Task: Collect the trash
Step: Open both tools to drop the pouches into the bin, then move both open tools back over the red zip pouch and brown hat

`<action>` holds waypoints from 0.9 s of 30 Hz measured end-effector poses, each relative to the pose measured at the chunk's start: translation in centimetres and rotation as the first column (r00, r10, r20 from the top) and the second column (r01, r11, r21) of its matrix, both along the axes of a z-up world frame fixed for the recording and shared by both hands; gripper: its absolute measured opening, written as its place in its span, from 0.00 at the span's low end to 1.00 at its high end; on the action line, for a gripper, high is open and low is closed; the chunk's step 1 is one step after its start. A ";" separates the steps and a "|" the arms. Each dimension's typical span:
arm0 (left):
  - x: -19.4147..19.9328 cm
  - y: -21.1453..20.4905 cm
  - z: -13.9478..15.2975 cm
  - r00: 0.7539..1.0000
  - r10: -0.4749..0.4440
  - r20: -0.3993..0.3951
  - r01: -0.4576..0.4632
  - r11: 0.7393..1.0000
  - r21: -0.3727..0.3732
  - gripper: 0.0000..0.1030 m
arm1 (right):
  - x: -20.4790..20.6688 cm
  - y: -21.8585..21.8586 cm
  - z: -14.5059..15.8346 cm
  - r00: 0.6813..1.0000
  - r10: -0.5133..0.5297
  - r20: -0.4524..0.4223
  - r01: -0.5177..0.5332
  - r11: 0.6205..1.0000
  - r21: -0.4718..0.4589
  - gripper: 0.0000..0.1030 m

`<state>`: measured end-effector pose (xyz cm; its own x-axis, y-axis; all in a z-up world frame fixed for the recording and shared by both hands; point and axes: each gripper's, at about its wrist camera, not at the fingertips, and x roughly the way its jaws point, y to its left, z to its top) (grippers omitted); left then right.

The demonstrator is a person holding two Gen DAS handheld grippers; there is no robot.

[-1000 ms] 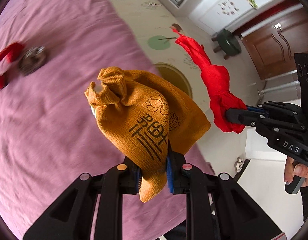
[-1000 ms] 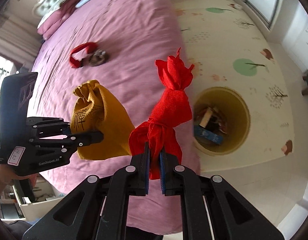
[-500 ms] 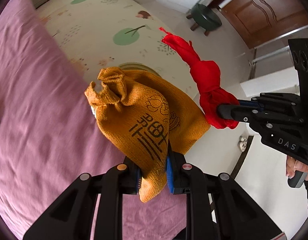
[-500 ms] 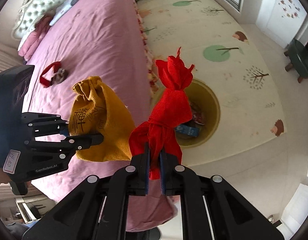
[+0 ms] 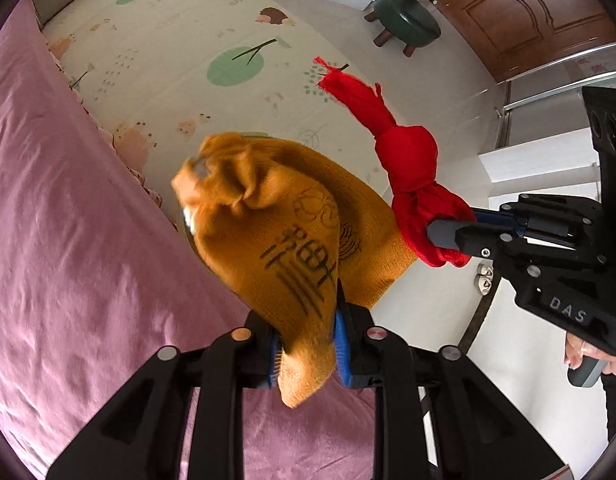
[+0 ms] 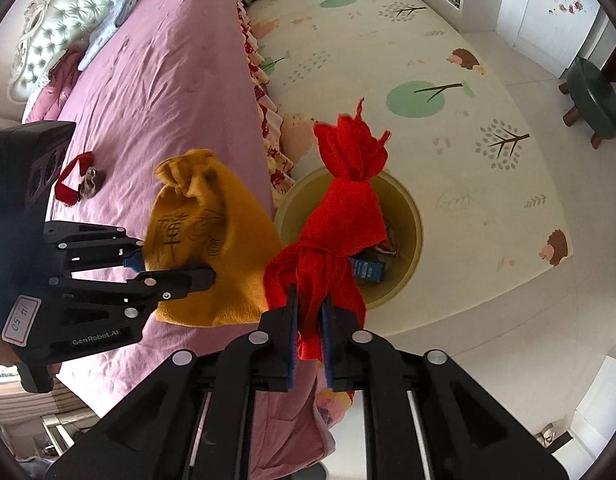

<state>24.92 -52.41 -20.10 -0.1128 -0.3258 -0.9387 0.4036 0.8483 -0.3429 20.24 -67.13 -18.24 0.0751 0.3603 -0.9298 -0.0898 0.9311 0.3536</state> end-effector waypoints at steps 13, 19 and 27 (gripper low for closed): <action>1.0 1.3 1.0 0.999 0.030 0.029 -0.031 0.999 0.032 0.72 | 1.4 0.2 0.5 1.000 0.015 0.000 -0.015 1.000 -0.004 0.34; 0.2 3.3 2.2 0.997 0.067 0.038 -0.067 0.998 0.020 0.72 | 1.3 1.8 1.7 0.999 0.049 0.014 -0.049 0.999 -0.002 0.34; -1.6 7.7 4.9 0.988 0.131 0.083 -0.133 0.991 0.012 0.73 | 1.3 6.1 4.1 0.990 0.130 0.052 -0.131 0.991 0.004 0.34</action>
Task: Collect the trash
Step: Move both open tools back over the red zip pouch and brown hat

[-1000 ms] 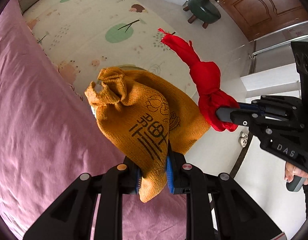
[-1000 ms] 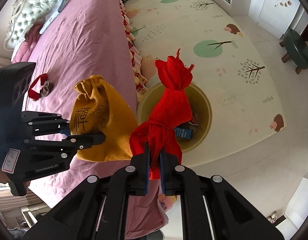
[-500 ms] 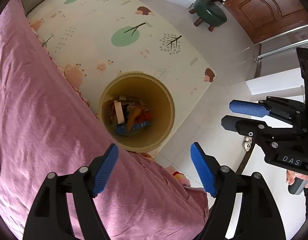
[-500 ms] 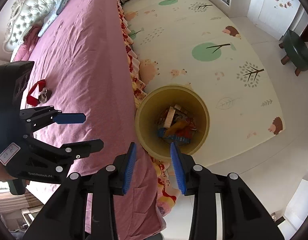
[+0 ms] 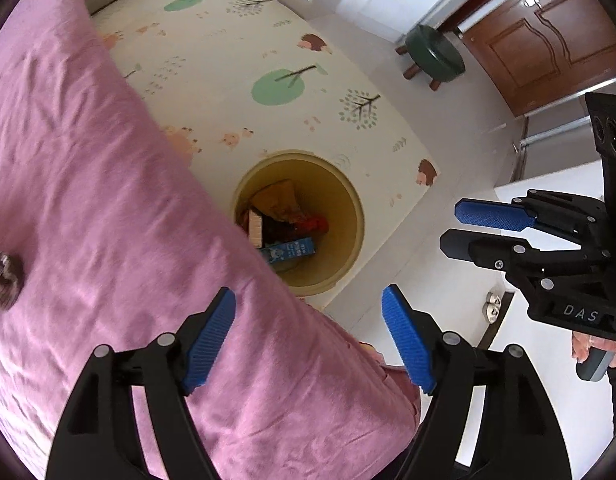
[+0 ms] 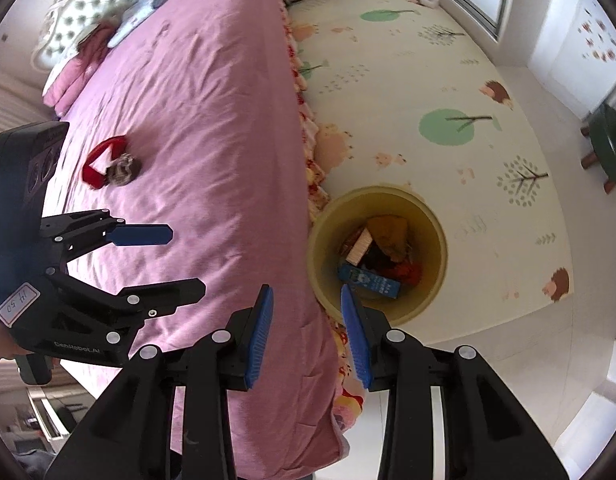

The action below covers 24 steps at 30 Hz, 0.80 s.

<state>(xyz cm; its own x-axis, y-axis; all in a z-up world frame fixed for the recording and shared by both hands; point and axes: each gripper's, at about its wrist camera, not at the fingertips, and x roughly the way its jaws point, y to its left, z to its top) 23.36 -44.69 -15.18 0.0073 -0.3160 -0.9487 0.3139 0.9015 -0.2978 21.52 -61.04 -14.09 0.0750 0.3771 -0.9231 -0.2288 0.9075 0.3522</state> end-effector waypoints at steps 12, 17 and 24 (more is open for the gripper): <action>-2.9 10.4 3.1 0.986 0.157 0.063 -0.159 0.987 0.029 0.76 | -0.4 10.7 2.7 0.986 0.159 0.048 -0.161 0.986 0.043 0.34; -4.6 15.0 3.5 0.966 0.248 0.073 -0.251 0.968 0.030 0.78 | -0.7 15.3 3.1 0.974 0.220 0.051 -0.223 0.973 0.057 0.34; -6.2 21.1 2.7 0.939 0.338 0.057 -0.340 0.940 0.038 0.78 | -0.8 21.5 2.8 0.954 0.297 0.045 -0.299 0.953 0.053 0.35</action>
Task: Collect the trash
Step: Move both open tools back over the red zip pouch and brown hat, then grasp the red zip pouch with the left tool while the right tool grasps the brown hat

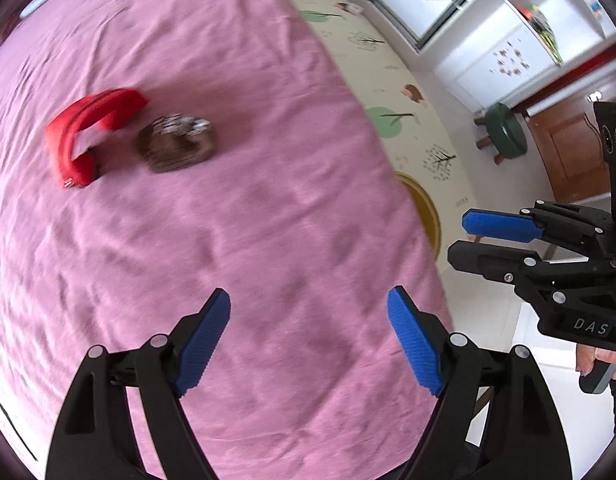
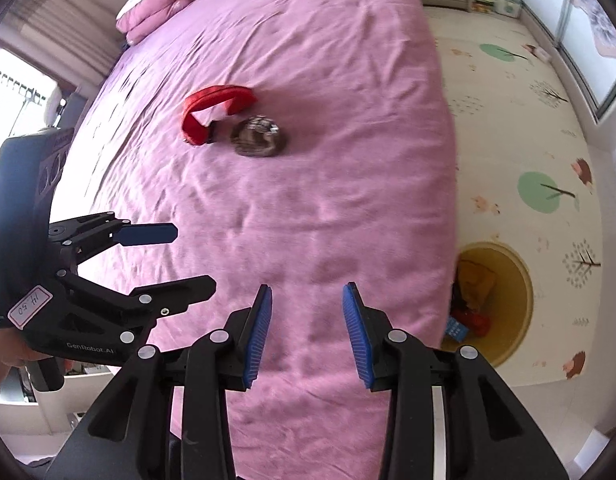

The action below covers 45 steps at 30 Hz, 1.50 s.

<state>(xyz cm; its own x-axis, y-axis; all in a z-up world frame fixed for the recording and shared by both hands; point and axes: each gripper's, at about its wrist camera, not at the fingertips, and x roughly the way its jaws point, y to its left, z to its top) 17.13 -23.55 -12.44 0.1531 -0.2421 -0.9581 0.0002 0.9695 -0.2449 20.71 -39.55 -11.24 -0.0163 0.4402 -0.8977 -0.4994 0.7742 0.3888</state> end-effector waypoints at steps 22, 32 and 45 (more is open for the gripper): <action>6.8 15.7 -4.6 0.986 0.167 -0.024 -0.165 0.984 0.075 0.78 | 8.6 14.6 -4.4 0.990 0.133 -0.045 -0.135 0.991 -0.024 0.41; 10.9 20.1 -7.2 0.980 0.194 -0.034 -0.190 0.976 0.106 0.78 | 12.2 17.7 -8.5 0.985 0.155 -0.082 -0.161 0.984 -0.072 0.46; 14.2 21.7 -10.0 0.984 0.174 -0.041 -0.169 0.980 0.107 0.73 | 12.9 20.7 -11.4 0.975 0.201 -0.100 -0.211 0.971 -0.111 0.46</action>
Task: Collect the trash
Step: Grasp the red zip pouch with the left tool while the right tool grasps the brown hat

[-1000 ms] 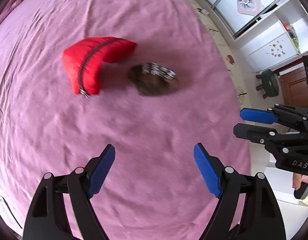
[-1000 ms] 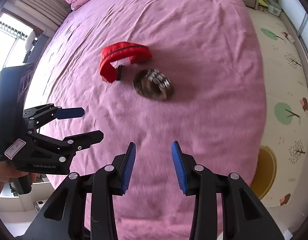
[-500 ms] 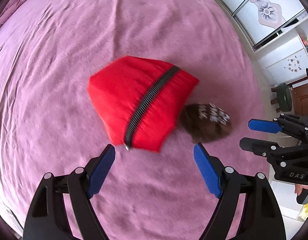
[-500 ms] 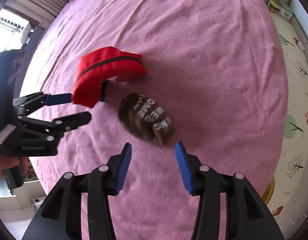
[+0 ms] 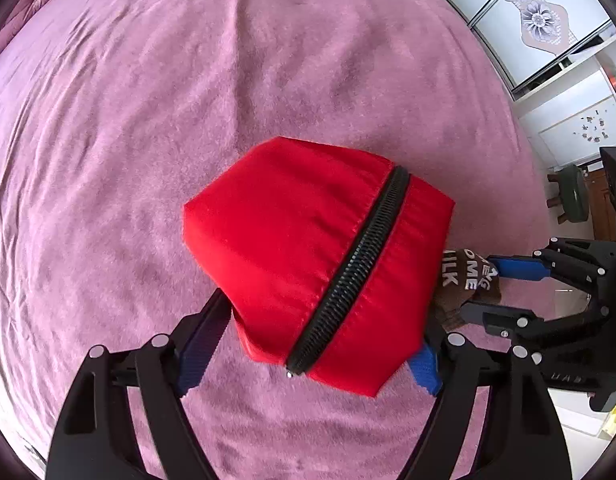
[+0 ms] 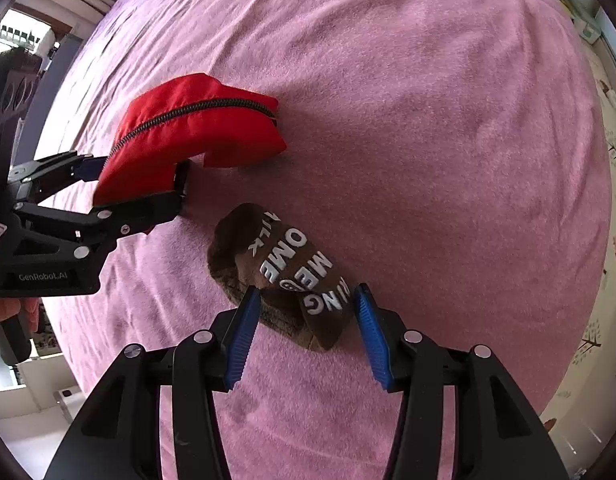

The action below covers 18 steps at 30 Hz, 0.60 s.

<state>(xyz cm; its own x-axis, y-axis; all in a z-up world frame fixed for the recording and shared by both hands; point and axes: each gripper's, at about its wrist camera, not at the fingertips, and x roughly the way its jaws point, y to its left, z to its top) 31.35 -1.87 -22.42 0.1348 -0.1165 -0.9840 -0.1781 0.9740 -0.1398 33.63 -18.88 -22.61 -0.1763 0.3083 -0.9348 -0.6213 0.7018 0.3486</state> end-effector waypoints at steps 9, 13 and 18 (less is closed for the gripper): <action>-0.1 1.0 -1.2 0.999 0.047 -0.008 -0.047 0.999 -0.010 0.37 | -1.2 -0.1 0.1 0.999 0.018 0.028 -0.018 1.000 0.013 0.18; -1.0 0.7 -0.7 0.998 0.063 0.000 -0.063 0.997 -0.039 0.34 | -1.6 -0.9 1.1 1.000 0.013 0.026 -0.013 0.999 0.034 0.17; -2.9 -0.9 0.0 0.998 0.059 0.005 -0.059 0.996 -0.061 0.34 | -2.6 -2.6 2.8 1.000 -0.010 0.027 0.008 0.998 0.057 0.17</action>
<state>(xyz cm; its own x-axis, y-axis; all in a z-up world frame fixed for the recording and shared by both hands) 28.48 -2.75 -22.46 0.1495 -0.1678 -0.9744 -0.2339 0.9515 -0.1997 31.05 -21.45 -19.77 -0.1485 0.3629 -0.9199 -0.6248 0.6866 0.3717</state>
